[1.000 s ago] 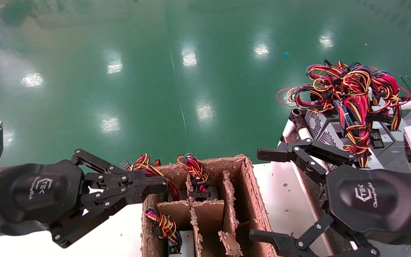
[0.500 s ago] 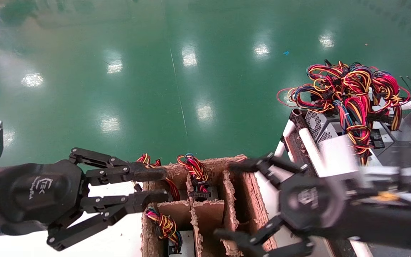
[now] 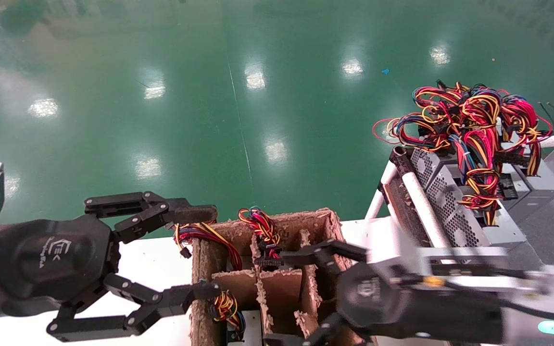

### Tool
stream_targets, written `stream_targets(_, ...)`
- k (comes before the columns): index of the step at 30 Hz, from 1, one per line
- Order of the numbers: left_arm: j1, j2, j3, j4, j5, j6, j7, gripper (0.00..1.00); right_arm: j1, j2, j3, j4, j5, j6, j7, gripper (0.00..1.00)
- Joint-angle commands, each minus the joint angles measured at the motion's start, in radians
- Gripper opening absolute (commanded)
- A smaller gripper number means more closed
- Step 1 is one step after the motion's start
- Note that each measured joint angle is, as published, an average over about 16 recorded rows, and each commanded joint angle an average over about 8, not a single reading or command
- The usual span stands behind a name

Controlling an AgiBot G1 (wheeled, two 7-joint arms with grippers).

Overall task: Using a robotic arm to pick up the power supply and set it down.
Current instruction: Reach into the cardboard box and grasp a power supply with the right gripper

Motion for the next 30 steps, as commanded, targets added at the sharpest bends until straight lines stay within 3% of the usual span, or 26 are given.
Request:
stream_targets(1,0.0,0.0,0.0,0.0,0.0,0.0,0.0,1.0,0.008,-0.034,-0.027,-0.017,-0.038,0.01,0.004,1.0)
stream_targets(8,0.0,0.0,0.001,0.0,0.0,0.0,0.0,1.0,0.072,-0.153,-0.11,-0.134,-0.148,0.005,-0.001,0.98)
stream_targets(9,0.0,0.0,0.001,0.0,0.0,0.0,0.0,1.0,0.079,-0.168,-0.117,-0.152,-0.158,0.004,-0.005,0.89)
stream_targets(15,0.0,0.0,0.001,0.0,-0.001,0.0,0.001,1.0,0.102,-0.243,-0.149,-0.242,-0.195,0.006,-0.039,0.14)
stream_targets(16,0.0,0.0,0.001,0.0,-0.001,0.0,0.001,1.0,0.104,-0.253,-0.152,-0.254,-0.2,0.008,-0.043,0.04)
stream_targets(17,0.0,0.0,0.001,0.0,-0.001,0.0,0.001,1.0,0.106,-0.262,-0.156,-0.266,-0.203,0.008,-0.047,0.0)
stream_targets(30,-0.001,-0.001,0.002,0.0,-0.001,-0.001,0.001,1.0,0.117,-0.31,-0.171,-0.368,-0.229,0.017,-0.108,0.0)
